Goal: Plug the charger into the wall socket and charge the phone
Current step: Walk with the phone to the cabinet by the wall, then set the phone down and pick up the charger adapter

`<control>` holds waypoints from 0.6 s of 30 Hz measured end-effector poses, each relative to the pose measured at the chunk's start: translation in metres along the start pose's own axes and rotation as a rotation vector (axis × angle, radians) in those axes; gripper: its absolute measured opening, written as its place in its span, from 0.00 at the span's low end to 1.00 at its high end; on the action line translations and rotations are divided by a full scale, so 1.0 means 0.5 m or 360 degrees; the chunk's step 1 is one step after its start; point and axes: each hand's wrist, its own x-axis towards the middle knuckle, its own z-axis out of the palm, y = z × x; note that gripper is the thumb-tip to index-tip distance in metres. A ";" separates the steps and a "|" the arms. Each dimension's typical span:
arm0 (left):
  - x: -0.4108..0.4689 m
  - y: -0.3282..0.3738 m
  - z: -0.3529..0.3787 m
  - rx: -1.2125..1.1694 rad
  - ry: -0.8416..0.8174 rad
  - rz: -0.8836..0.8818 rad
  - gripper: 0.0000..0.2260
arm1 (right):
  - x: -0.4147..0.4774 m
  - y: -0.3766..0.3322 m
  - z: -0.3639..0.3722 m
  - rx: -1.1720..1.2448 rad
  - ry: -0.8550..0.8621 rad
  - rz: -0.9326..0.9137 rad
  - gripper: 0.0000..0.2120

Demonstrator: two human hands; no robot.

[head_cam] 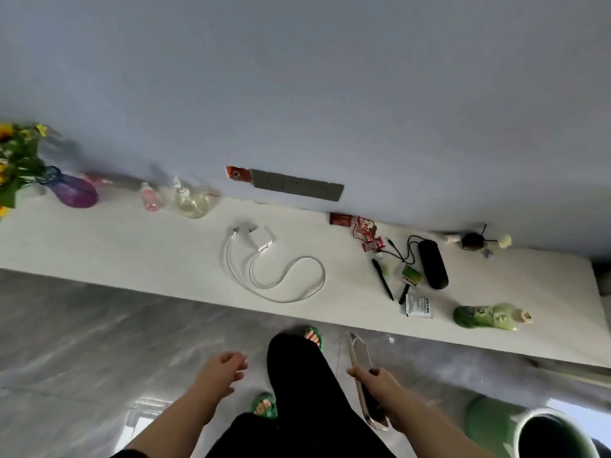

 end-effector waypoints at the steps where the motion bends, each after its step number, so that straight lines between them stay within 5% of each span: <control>1: 0.018 0.028 0.009 0.0018 0.0004 0.0000 0.05 | 0.014 -0.026 0.003 0.0033 -0.0012 -0.0005 0.17; 6: 0.135 0.169 0.046 0.0233 -0.0012 0.0136 0.08 | 0.088 -0.158 0.020 0.0138 0.0040 -0.0070 0.12; 12: 0.324 0.264 0.091 0.0639 0.0052 0.0308 0.16 | 0.222 -0.254 0.039 0.0070 0.0237 -0.0066 0.28; 18: 0.515 0.272 0.182 0.1395 0.0034 0.0451 0.37 | 0.369 -0.302 0.057 -0.0179 0.0669 -0.0112 0.36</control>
